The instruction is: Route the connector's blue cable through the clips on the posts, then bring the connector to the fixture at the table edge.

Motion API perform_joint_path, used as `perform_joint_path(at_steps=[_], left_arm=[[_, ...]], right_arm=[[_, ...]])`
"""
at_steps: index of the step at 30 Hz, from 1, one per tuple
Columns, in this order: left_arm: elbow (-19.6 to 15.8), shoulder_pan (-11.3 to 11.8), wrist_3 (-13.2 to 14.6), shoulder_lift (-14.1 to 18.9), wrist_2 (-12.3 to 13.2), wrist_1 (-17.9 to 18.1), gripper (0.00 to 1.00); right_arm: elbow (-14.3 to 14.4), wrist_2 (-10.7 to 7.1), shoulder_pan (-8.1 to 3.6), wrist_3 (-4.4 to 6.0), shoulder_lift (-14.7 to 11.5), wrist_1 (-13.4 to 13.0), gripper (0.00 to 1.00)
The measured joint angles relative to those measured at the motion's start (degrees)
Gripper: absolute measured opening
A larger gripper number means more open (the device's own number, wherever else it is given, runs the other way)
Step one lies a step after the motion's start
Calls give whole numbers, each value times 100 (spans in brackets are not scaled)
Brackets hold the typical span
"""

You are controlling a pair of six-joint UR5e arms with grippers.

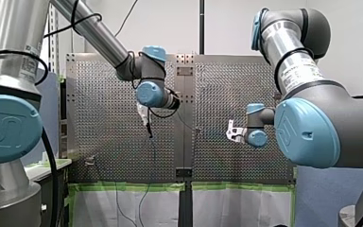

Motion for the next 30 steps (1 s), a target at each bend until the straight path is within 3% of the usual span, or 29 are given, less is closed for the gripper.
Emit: perform_joint_path(at_steps=[9, 16, 21, 30], left_arm=[[-489, 33, 170, 489, 284, 11, 100], [-844, 74, 241, 844, 94, 258, 100], [-1056, 93, 419, 1047, 127, 459, 100], [-1462, 128, 469, 949, 268, 741, 100]], right_arm=[[0, 0, 3, 0, 0, 1, 0], [0, 1, 6, 0, 0, -7, 0], [0, 0, 7, 0, -1, -5, 0], [-4, 66, -25, -6, -4, 36, 0]])
